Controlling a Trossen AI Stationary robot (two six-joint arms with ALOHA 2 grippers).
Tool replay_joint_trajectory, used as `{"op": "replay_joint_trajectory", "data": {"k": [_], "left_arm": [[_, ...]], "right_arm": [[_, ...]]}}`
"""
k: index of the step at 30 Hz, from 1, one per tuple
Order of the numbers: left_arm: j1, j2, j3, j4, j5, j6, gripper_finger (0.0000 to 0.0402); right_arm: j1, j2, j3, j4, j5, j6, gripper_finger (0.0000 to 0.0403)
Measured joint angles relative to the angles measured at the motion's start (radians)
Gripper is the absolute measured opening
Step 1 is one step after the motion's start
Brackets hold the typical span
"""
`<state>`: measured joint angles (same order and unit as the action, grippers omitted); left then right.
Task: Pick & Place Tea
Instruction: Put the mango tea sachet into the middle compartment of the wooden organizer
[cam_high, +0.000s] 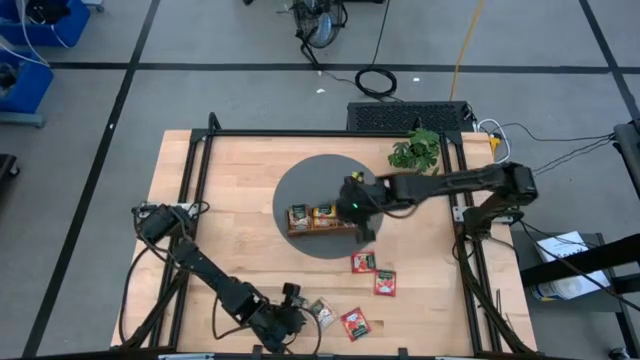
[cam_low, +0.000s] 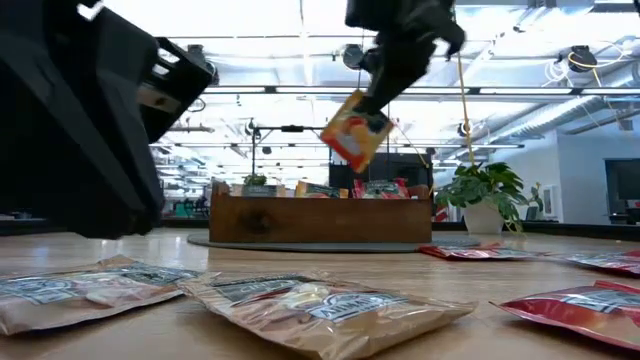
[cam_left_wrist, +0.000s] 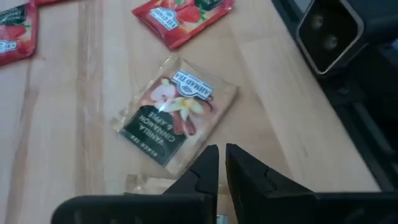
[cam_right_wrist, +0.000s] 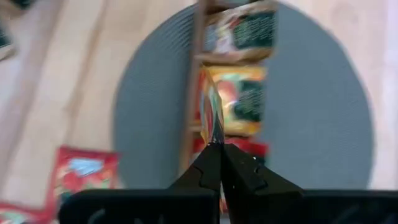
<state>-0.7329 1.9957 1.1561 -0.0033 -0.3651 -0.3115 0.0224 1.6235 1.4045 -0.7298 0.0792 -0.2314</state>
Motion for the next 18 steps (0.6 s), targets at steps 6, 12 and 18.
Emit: {"op": "replay_joint_trajectory", "data": {"k": [6,12,18], "left_arm": [[-0.021,0.000,0.000,-0.001,-0.002,-0.041,0.0035],[-0.026,0.000,0.000,0.001,-0.003,-0.068,0.0035],[-0.028,0.000,0.000,0.002,-0.003,-0.091,0.0035]], "right_arm": [[-0.069,0.127,0.144,-0.071,-0.001,-0.068,0.0000],[-0.065,0.285,0.292,-0.191,-0.001,-0.100,0.0000],[-0.060,0.343,0.321,-0.217,-0.002,-0.115,0.0000]]}}
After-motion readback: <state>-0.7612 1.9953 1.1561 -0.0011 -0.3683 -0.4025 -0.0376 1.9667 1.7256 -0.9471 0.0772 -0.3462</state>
